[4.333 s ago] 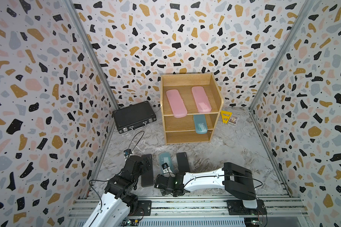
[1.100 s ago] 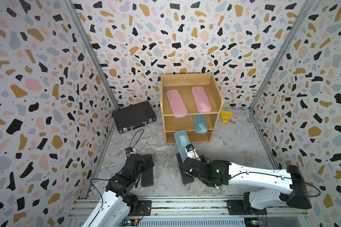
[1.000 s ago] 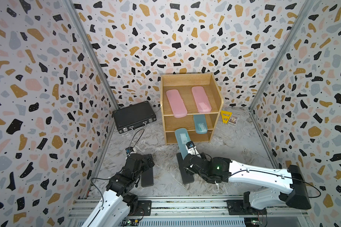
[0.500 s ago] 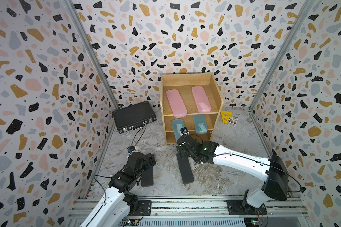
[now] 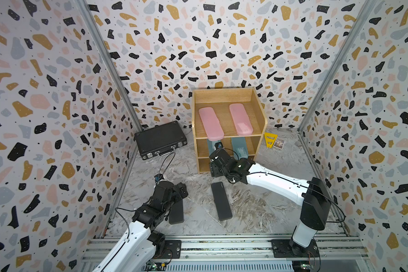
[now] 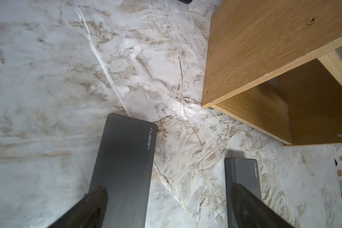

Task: Place the pencil cases on the shelf according to color
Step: Place the pencil case on the shelf.

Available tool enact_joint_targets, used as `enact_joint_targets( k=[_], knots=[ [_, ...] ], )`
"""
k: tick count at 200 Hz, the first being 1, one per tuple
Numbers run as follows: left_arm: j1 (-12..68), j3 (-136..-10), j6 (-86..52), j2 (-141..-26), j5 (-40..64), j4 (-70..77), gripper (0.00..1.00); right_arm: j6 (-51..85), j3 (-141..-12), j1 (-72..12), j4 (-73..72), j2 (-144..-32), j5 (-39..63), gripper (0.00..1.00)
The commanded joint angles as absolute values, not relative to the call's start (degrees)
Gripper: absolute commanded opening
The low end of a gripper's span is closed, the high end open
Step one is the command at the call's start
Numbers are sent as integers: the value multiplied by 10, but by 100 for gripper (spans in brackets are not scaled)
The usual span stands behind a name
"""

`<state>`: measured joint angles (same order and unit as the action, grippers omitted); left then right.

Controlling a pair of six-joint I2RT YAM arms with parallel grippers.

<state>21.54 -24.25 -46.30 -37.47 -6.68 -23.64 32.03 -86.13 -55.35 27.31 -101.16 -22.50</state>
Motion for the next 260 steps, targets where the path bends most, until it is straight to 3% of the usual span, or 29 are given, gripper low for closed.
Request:
enact_joint_targets(
  k=[1,55,128,194,260],
  knots=[
    [212,-234,-463,-377,-62,-208,100,326,-882,-550,257,-1017,-224,44],
    [212,-233,-458,-375,-58,-208,100,325,-890,-549,249,-1012,-231,65],
    [212,-239,-455,-374,-55,-211,100,322,-908,-550,255,-1000,-233,83],
    [212,-241,-457,-370,-51,-214,100,318,-901,-550,261,-965,-233,92],
    [212,-238,-457,-360,-51,-221,100,329,-828,-550,251,-903,-214,93]
  ],
)
